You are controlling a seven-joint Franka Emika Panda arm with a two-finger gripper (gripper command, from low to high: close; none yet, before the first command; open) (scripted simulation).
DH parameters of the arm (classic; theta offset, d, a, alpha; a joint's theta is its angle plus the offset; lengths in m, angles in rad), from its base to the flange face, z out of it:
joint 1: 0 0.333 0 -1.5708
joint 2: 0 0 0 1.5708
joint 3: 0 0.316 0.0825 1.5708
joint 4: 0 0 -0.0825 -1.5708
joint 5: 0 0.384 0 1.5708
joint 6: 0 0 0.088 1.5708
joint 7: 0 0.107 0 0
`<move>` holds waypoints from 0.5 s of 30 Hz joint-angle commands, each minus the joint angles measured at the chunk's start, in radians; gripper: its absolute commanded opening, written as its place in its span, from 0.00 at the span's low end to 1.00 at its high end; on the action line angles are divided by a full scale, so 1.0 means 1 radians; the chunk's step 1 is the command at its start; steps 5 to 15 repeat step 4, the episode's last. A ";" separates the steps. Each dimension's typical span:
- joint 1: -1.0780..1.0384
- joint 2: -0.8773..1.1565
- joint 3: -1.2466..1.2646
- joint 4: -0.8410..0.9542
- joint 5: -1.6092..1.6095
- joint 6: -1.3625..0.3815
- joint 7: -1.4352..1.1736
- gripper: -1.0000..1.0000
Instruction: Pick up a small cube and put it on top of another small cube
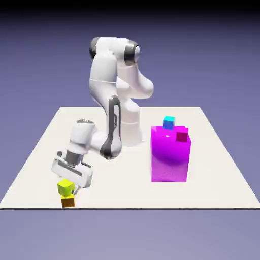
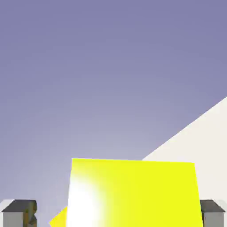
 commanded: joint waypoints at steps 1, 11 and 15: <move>0.036 -0.030 -0.034 -0.017 0.008 -0.016 -0.003 1.00; 0.142 -0.116 -0.132 -0.067 0.032 -0.063 -0.012 1.00; 0.142 -0.116 -0.132 -0.067 0.032 -0.063 -0.012 1.00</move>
